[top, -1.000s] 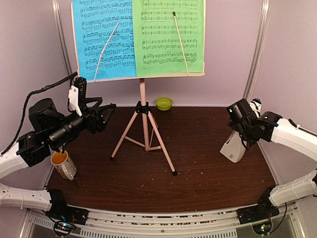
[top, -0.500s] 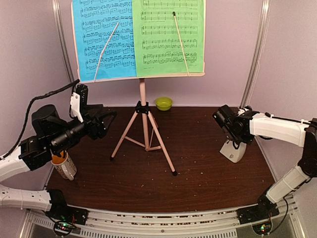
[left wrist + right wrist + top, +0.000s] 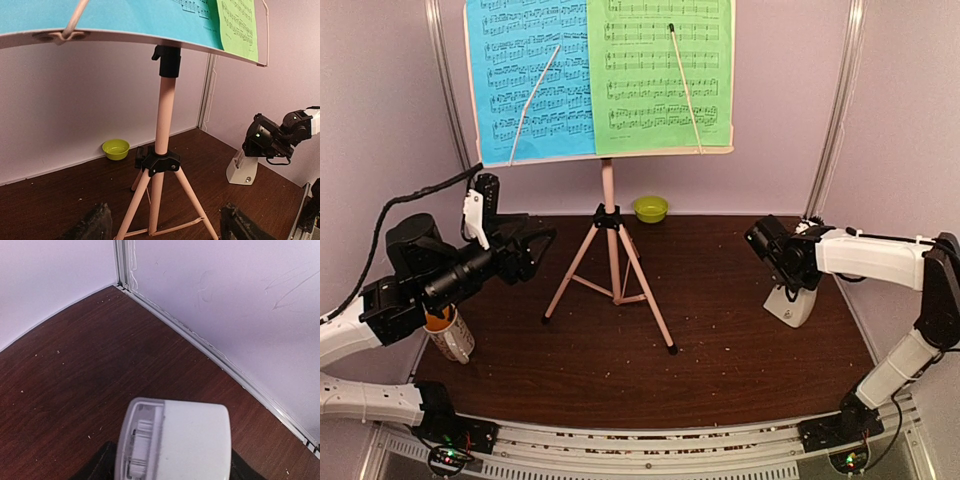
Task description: Set up the instrument practice props
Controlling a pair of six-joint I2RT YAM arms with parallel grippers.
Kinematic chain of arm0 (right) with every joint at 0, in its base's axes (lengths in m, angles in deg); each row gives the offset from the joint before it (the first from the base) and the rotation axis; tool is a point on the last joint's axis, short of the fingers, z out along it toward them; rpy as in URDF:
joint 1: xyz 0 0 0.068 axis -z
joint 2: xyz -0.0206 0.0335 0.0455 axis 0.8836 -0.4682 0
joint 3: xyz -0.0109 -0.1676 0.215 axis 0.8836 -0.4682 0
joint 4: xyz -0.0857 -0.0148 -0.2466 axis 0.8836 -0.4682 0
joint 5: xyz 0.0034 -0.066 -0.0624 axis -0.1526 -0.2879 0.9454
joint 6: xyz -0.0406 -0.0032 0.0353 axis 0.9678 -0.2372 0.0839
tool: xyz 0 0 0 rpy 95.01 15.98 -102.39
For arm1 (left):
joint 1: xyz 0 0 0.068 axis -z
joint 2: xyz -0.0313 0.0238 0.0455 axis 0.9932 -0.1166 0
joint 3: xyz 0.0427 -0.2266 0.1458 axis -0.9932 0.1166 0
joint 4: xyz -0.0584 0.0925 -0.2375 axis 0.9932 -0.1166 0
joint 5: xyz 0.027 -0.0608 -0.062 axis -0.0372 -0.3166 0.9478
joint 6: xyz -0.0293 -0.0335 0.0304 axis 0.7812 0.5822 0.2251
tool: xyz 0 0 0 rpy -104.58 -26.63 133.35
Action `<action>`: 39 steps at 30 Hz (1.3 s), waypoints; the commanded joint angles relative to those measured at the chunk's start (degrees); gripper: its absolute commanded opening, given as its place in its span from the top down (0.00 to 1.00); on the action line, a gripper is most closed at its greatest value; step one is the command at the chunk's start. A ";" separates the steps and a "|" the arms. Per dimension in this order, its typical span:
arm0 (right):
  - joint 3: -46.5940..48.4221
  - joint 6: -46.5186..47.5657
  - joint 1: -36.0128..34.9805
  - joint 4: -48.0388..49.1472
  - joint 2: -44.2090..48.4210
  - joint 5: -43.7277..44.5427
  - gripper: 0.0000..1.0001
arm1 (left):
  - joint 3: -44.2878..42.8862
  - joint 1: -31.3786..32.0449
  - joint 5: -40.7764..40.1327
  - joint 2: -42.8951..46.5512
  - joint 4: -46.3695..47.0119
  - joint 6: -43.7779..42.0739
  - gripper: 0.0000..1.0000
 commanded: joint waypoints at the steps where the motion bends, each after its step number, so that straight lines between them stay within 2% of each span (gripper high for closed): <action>1: -1.30 3.92 0.33 3.00 3.91 0.22 0.43 | 0.24 -0.26 0.30 -0.05 2.00 0.55 0.23; 5: -3.44 7.96 0.24 6.37 6.70 -2.22 0.49 | 0.07 -0.26 0.54 -0.99 2.21 0.10 0.23; 10: -8.23 20.25 0.24 15.41 12.34 -8.84 0.51 | -0.11 -0.26 0.94 -1.88 2.53 -0.64 0.23; 12: -10.44 26.53 0.09 19.90 15.02 -14.04 0.53 | -0.03 -0.24 1.08 -2.03 2.55 -0.98 0.23; 15: -16.47 36.36 -1.09 30.47 20.30 -24.20 0.62 | 0.07 -0.26 1.31 -2.45 2.61 -1.60 0.23; 19: -21.78 42.55 -2.70 38.68 24.82 -33.70 0.65 | -0.22 -0.26 2.41 -3.10 2.61 -2.39 0.23; 25: -24.52 49.36 -6.16 42.41 27.99 -44.05 0.65 | -1.30 -0.26 3.01 -4.00 1.45 -4.10 0.23; 33: -26.53 58.55 -11.92 42.34 30.06 -49.64 0.67 | -2.21 -0.26 3.76 -5.16 1.22 -4.60 0.23; 39: -28.47 62.41 -14.11 42.34 31.57 -53.96 0.60 | -2.47 -0.26 4.37 -6.48 1.58 -4.61 0.24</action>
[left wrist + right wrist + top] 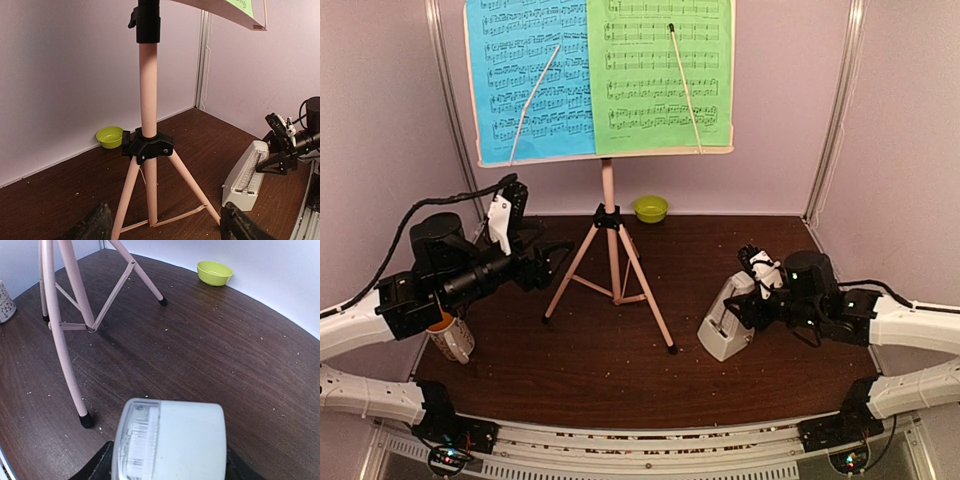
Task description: Set up the instrument practice props
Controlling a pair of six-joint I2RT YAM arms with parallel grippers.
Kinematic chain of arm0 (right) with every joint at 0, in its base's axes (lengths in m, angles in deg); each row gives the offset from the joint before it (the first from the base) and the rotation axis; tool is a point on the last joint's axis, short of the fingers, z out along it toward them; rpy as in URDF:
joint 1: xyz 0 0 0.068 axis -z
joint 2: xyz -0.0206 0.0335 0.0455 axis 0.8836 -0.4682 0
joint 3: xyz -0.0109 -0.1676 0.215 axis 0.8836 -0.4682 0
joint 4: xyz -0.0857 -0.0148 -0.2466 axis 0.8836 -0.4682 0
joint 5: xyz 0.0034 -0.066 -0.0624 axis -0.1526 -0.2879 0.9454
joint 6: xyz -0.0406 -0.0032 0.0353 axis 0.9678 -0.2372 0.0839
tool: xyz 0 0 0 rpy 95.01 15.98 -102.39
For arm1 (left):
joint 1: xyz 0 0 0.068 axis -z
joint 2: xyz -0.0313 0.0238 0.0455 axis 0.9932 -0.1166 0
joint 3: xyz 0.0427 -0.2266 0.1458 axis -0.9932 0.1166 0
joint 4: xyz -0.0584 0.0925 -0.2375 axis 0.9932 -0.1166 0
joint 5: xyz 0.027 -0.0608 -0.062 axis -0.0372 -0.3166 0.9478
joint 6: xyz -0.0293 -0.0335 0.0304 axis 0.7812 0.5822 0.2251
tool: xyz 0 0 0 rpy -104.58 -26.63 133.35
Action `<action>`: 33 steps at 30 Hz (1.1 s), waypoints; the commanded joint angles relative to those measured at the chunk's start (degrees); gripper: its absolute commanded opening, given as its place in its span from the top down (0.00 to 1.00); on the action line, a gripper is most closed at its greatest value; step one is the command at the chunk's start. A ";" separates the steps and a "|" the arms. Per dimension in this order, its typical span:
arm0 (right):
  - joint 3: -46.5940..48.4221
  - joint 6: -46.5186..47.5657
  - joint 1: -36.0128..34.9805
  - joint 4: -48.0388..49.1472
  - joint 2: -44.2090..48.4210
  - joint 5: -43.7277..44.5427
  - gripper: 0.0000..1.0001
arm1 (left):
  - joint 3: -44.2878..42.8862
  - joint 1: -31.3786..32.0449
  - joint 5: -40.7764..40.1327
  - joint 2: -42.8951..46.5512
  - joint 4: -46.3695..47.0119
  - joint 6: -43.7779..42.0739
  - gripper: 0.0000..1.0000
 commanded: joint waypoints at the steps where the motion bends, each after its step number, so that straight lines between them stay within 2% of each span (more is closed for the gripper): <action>1: -1.19 3.81 -0.87 5.16 2.70 -4.04 0.57 | -1.89 -0.26 1.37 -1.12 1.84 -0.81 0.24; 10: -0.97 -3.06 -0.94 3.93 -0.46 4.35 0.16 | -2.20 -0.26 1.52 -1.97 2.16 -0.77 0.24; 11: -1.37 -4.11 -0.87 4.55 -0.51 5.19 0.03 | -2.18 -0.26 1.52 -2.06 2.21 -0.83 0.24; 13: -2.21 -5.63 -0.99 5.91 -0.67 6.11 0.00 | -2.07 -0.26 1.53 -2.16 2.15 -0.77 0.24; 15: -2.58 -7.72 -1.00 6.01 -1.55 8.35 0.03 | -1.94 -0.26 1.34 -2.18 2.00 -0.79 0.24; 23: -2.91 -8.20 -2.92 6.37 -3.83 8.35 0.16 | -1.62 -0.26 1.54 -2.92 1.35 -0.33 0.23; 28: -3.51 -5.57 -3.18 5.66 -1.15 6.85 0.40 | 0.12 -0.25 4.02 -2.52 1.77 -0.05 0.20; 33: -6.37 1.01 -3.17 7.24 7.76 -2.76 0.54 | 2.11 -0.26 6.70 -2.02 2.64 -1.37 0.18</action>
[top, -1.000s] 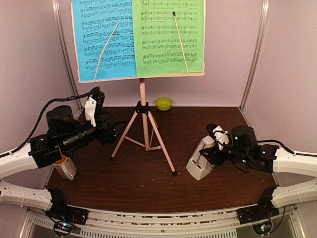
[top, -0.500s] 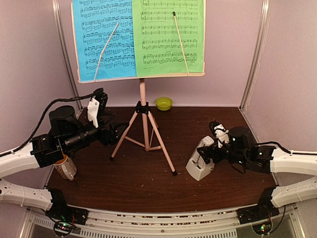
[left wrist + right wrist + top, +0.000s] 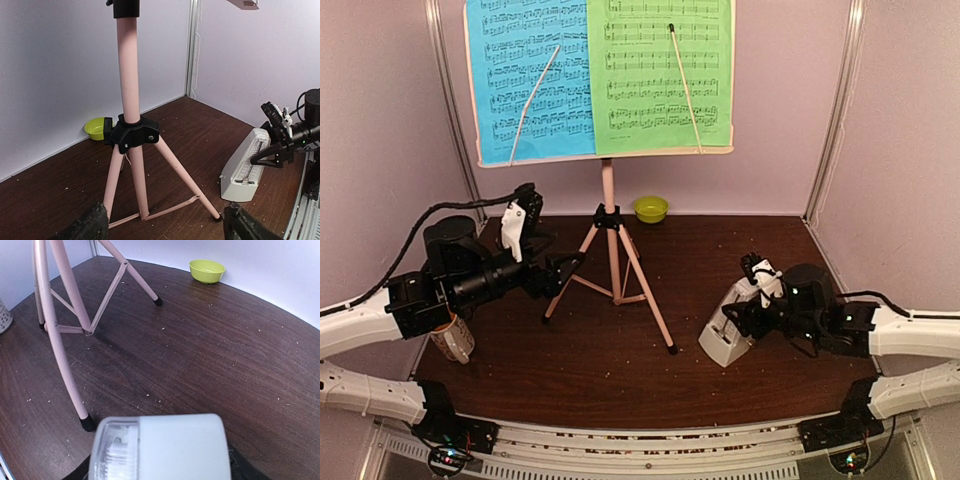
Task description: Set up the instrument practice props
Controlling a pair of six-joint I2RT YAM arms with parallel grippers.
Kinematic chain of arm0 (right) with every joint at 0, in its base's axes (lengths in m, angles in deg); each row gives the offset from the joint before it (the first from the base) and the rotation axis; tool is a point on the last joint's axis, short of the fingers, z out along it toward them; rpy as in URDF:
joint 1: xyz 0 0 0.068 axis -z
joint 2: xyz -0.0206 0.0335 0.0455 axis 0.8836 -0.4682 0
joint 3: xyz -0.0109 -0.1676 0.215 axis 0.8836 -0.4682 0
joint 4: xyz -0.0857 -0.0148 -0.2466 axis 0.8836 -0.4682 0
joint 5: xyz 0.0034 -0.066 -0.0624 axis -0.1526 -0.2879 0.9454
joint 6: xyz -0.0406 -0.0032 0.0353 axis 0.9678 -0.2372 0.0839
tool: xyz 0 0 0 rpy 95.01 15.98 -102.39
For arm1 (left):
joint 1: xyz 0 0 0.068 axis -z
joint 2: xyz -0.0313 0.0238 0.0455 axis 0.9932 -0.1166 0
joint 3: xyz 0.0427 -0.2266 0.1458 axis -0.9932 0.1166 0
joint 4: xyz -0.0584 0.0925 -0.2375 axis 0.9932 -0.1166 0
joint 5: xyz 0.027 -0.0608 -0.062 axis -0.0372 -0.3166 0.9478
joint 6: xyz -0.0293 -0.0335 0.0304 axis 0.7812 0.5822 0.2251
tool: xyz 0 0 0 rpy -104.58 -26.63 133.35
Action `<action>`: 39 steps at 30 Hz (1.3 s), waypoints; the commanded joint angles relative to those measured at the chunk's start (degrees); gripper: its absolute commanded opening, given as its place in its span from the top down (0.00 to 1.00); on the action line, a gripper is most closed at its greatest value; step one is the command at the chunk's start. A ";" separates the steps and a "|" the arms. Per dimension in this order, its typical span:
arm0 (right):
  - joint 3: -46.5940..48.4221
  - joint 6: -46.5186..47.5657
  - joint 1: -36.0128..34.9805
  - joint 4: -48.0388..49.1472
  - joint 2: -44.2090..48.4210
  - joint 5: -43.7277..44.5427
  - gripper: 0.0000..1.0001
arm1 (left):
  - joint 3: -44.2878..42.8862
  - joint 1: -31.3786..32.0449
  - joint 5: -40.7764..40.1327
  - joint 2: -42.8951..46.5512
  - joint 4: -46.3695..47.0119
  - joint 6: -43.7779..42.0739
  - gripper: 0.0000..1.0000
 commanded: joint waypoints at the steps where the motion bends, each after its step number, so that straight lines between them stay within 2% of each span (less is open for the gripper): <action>1: -2.23 6.24 -0.13 1.80 9.30 -8.73 0.56 | 2.38 -0.26 5.23 0.79 3.47 -2.43 0.18; 9: -1.13 13.33 -0.99 -2.74 18.62 -28.77 0.67 | 7.04 -0.09 22.66 -1.64 12.04 -9.14 0.23; 15: 4.20 17.17 -8.19 -5.41 19.22 -32.56 0.69 | 10.17 3.68 32.80 -3.77 14.95 -16.73 0.27; 18: 6.94 19.26 -12.82 -6.77 18.26 -31.86 0.71 | 11.16 7.70 32.57 -4.58 12.86 -22.20 0.27; 24: 12.57 23.73 -21.26 -9.80 14.87 -29.26 0.75 | 11.41 13.65 27.22 -7.22 10.28 -27.42 0.31; 30: 17.33 25.63 -26.04 -10.17 13.07 -26.43 0.79 | 11.44 16.58 25.08 -7.55 11.68 -28.91 0.42; 33: 19.01 26.06 -27.47 -9.82 12.98 -25.06 0.80 | 11.21 17.66 23.67 -7.52 11.39 -29.37 0.43; 36: 20.02 26.57 -28.29 -9.36 13.13 -23.10 0.82 | 11.96 18.80 21.98 -7.08 12.74 -28.41 0.35; 39: 19.95 26.48 -28.57 -7.30 13.70 -20.61 0.84 | 12.95 19.65 20.08 -7.18 15.01 -26.56 0.22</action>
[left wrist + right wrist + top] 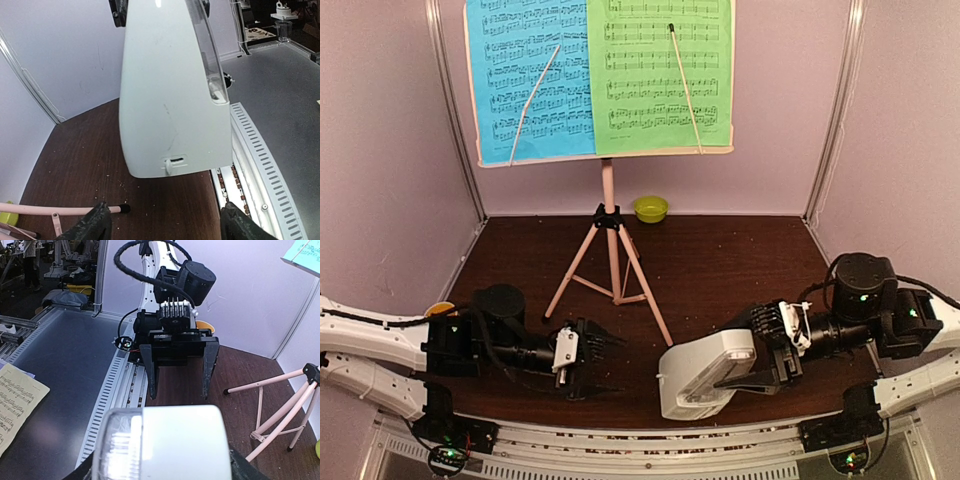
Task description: Set up the instrument practice props
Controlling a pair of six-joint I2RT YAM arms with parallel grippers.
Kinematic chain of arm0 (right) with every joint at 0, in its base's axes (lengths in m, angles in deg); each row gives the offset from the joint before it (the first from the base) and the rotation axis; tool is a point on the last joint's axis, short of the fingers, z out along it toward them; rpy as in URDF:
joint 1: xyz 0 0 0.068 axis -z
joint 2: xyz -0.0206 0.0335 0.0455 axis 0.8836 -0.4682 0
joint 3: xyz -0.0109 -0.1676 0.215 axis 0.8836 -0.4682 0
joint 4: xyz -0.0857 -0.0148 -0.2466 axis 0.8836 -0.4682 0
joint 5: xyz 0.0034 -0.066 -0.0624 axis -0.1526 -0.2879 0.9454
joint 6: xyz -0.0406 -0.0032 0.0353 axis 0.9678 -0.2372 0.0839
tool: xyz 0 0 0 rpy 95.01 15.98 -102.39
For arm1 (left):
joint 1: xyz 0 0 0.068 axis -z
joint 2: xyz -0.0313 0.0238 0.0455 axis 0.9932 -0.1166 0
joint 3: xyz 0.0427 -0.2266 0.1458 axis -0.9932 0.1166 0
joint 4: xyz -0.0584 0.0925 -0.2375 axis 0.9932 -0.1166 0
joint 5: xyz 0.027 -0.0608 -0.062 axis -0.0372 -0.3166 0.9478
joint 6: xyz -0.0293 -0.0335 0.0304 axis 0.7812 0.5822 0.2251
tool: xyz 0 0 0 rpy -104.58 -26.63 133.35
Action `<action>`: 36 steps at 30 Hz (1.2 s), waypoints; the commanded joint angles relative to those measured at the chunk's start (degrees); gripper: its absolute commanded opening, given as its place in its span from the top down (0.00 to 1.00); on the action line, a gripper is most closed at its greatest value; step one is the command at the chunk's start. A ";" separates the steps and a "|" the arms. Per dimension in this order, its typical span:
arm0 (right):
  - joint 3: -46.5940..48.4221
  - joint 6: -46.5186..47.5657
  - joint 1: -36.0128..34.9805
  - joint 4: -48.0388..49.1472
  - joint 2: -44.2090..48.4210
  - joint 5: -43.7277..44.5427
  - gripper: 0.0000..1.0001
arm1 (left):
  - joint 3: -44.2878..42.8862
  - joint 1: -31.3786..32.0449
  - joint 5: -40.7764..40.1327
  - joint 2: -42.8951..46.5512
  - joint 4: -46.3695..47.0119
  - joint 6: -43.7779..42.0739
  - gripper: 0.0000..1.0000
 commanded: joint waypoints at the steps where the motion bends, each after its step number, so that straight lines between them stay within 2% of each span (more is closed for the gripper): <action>1: 2.93 0.99 -0.59 8.88 1.82 5.26 0.84 | 1.87 1.39 -3.74 0.13 5.21 1.89 0.19; 3: 2.82 0.52 -0.66 10.61 1.80 6.40 0.85 | 1.71 1.95 -4.83 -1.26 7.28 3.27 0.15; 12: 2.35 -0.23 -0.91 14.45 2.18 8.25 0.87 | -1.19 3.42 -6.67 -8.78 16.07 7.19 0.13; 17: 2.51 -0.49 -0.99 14.34 1.87 7.22 0.87 | -2.10 3.42 -7.65 -9.37 15.91 7.60 0.03; 28: 2.48 -0.63 -1.25 16.37 0.86 8.07 0.88 | -4.81 3.42 -4.21 -12.93 15.88 8.70 0.03; 36: 2.40 -0.78 -1.33 16.88 0.52 9.19 0.88 | -5.05 3.42 -4.28 -12.94 15.95 9.18 0.10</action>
